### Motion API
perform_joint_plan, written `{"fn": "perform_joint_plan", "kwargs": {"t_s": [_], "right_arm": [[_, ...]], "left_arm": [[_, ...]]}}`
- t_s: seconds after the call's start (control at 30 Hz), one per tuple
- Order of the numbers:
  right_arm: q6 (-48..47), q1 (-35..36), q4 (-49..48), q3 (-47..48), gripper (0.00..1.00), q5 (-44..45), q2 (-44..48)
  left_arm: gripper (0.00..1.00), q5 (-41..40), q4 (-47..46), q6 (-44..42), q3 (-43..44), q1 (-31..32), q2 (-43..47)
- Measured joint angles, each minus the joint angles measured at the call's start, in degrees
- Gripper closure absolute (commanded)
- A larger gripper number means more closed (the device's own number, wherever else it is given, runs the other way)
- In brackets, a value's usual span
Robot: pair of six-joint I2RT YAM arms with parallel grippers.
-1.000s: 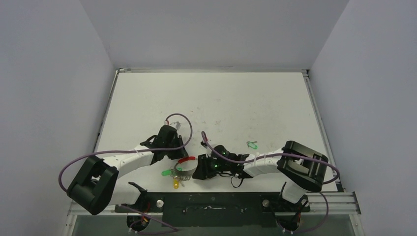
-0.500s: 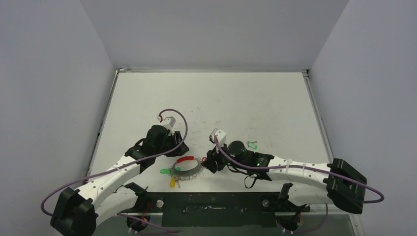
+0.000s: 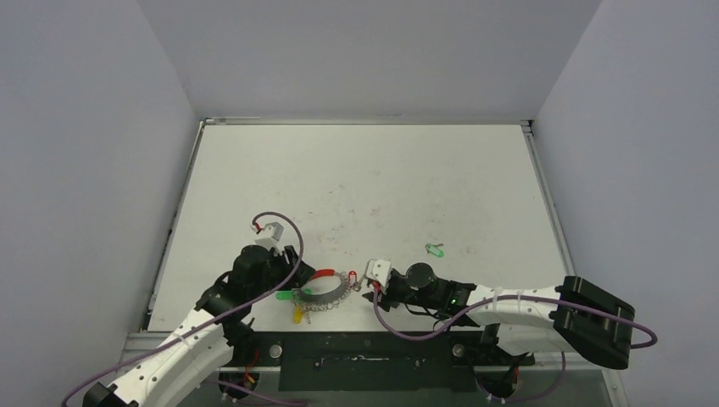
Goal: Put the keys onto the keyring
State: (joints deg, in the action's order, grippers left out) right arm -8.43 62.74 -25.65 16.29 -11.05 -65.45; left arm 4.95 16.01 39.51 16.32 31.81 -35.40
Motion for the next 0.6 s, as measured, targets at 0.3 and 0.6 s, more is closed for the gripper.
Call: {"fn": "perform_joint_plan", "kwargs": {"t_s": [0.3, 0.6], "right_arm": [[-4.48, 7.15, -4.90, 2.60, 0.64, -0.85, -11.98], [-8.90, 18.71, -8.70, 7.56, 0.72, 7.54, -22.29]], "left_arm": [[0.56, -1.99, 0.11, 0.87, -1.62, 0.00, 9.35], [0.56, -2.12, 0.09, 0.92, -1.62, 0.00, 9.55]]}}
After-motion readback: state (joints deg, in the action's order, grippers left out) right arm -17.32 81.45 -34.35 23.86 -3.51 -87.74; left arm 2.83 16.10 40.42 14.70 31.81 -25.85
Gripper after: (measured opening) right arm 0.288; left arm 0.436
